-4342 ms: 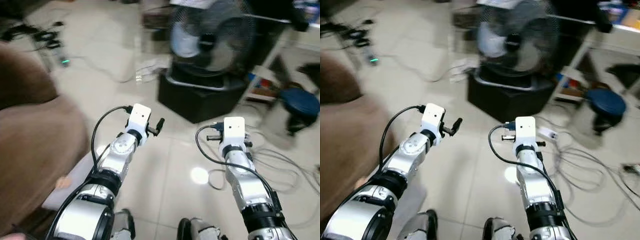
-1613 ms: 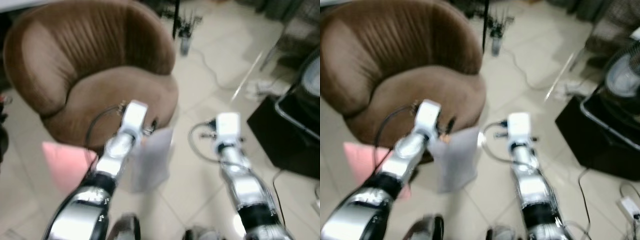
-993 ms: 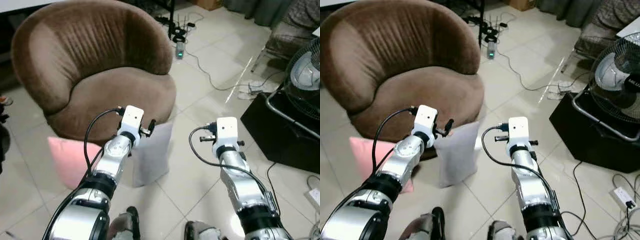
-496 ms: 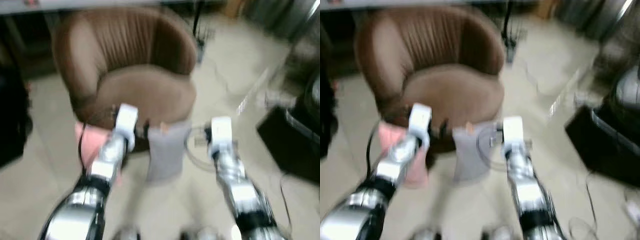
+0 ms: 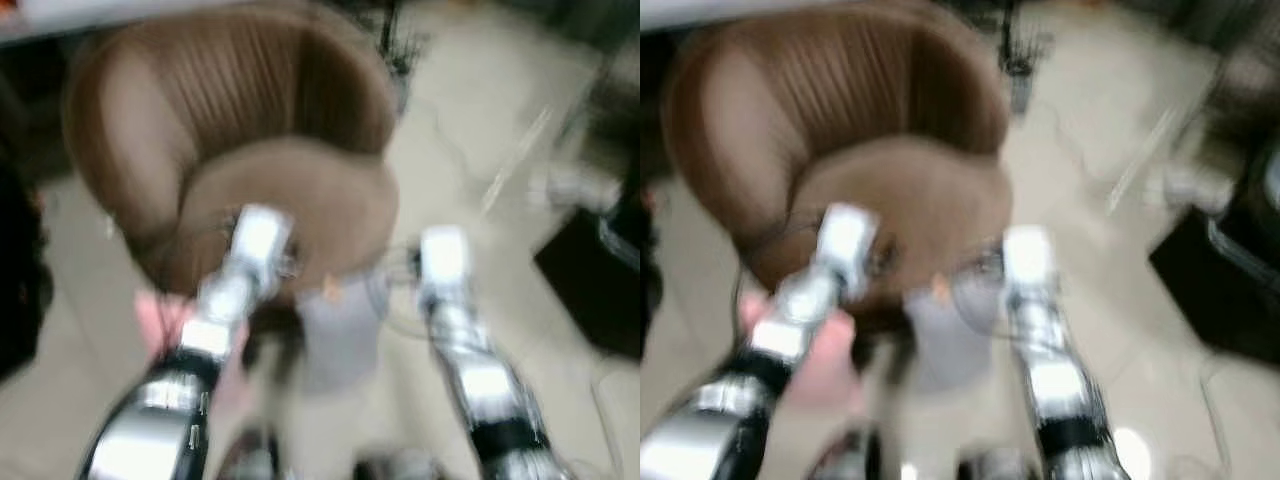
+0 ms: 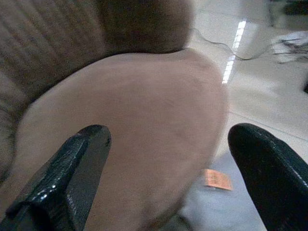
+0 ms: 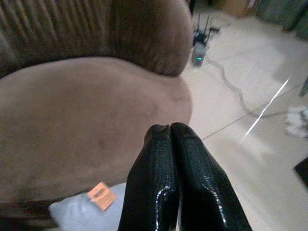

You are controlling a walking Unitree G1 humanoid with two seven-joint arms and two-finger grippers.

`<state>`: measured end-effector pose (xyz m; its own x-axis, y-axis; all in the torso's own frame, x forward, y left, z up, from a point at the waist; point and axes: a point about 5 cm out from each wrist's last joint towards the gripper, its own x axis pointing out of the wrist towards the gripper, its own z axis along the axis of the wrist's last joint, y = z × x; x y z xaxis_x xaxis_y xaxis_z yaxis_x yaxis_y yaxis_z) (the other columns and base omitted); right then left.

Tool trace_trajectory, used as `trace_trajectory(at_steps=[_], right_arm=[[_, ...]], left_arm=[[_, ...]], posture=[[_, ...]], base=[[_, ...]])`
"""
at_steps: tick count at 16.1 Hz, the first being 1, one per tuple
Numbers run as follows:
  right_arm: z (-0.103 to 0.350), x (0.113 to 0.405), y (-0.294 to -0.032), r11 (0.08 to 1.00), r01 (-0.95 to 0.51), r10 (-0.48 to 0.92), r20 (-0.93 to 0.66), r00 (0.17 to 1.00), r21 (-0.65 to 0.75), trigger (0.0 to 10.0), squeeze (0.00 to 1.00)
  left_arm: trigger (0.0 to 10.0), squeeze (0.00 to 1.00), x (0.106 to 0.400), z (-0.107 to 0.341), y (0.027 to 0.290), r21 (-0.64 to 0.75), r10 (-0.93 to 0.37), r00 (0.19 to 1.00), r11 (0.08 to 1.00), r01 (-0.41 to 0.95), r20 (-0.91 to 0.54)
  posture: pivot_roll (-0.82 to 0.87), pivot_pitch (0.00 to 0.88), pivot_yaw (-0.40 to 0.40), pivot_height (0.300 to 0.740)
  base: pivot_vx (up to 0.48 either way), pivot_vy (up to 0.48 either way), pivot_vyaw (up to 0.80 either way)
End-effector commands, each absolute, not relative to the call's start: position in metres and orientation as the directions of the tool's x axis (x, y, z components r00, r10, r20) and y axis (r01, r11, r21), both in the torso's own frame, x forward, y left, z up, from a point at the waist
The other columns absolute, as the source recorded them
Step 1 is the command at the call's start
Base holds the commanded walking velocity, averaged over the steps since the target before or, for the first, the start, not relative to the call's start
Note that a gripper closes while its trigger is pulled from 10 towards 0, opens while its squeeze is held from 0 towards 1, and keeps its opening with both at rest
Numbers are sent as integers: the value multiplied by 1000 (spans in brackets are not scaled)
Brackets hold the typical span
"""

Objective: Move the pillow to the sofa from floor

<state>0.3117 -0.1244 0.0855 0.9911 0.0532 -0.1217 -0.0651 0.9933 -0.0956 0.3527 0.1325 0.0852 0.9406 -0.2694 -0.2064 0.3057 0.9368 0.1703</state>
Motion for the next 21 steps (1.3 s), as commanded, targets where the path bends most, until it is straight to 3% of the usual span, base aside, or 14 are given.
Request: trace_trajectory(at_steps=[1, 10, 16, 21], right_arm=[[73, 305, -142, 994, -28, 9, -178, 984, -102, 10000, 0], [75, 307, -138, 994, -65, 48, -177, 983, -92, 10000, 0], [74, 306, -134, 991, -95, 77, -182, 980, -97, 10000, 0], [76, 306, -128, 987, -127, 110, -173, 979, -95, 10000, 0]], left_arm=[[10000, 0, 350, 82, 118, 157, -303, 929, 928, 338, -213], [10000, 0, 348, 80, 121, 162, -294, 932, 930, 330, -212], [10000, 0, 347, 79, 119, 168, -305, 926, 923, 345, -222], [10000, 0, 346, 77, 118, 202, -306, 921, 912, 356, -241]], posture=[[-126, 161, -58, 719], [-115, 157, -59, 719], [-112, 148, -60, 719], [-109, 158, -62, 719]], base=[[469, 0, 0], [163, -100, 0], [445, 0, 0], [326, -343, 0]])
